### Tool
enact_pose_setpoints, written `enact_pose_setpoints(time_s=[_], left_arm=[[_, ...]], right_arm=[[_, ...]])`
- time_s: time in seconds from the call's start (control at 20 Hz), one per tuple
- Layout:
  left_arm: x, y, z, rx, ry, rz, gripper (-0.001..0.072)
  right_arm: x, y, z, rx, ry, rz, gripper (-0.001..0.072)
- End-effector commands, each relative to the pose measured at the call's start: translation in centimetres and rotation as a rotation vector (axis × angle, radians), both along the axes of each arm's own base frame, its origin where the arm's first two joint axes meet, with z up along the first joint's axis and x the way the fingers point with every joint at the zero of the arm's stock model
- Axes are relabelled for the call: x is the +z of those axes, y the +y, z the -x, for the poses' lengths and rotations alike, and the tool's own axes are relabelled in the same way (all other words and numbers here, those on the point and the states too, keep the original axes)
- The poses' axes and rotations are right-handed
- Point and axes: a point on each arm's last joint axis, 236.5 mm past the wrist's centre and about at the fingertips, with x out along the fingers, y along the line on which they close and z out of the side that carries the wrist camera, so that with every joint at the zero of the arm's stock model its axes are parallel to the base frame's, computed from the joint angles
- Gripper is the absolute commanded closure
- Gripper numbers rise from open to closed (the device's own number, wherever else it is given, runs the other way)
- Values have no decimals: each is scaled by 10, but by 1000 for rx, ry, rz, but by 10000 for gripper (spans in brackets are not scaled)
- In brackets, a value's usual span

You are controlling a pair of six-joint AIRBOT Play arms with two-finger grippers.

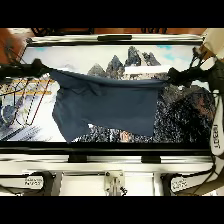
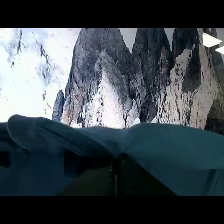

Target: Fold the shirts.

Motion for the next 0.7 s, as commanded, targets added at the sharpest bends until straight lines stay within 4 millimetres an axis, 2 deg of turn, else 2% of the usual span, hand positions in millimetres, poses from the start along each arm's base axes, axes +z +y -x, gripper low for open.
enact_pose_setpoints(time_s=[0.0,0.05,0.1,0.15,0.2,0.3,0.35,0.4,0.45,0.5,0.55,0.65], left_arm=[[-63,-22,-22,26,90,102,666],[-72,-27,-18,5,121,110,638],[-75,-27,-13,-12,141,118,481],[-72,-24,-7,-36,160,130,202],[-66,-15,1,-61,181,134,169],[-65,27,24,-34,314,115,194],[-74,55,46,-13,417,66,267],[-86,80,71,-8,511,-4,308],[-99,100,97,-14,602,-79,308],[-111,112,119,-18,676,-135,308],[-121,113,133,-28,715,-156,307],[-139,101,145,-66,725,-130,303]], right_arm=[[-40,11,-8,-64,75,-102,641],[-41,12,-5,-59,85,-104,612],[-37,11,-2,-55,91,-106,478],[-31,7,2,-46,95,-105,288],[-22,2,12,-18,103,-97,250],[-5,-13,47,47,174,-61,254],[-2,-22,72,67,249,-38,254],[-2,-30,102,100,353,-8,254],[-3,-35,128,130,441,28,254],[-7,-39,149,145,500,56,254],[-11,-37,163,144,523,52,254],[-25,-31,177,121,530,40,254]])
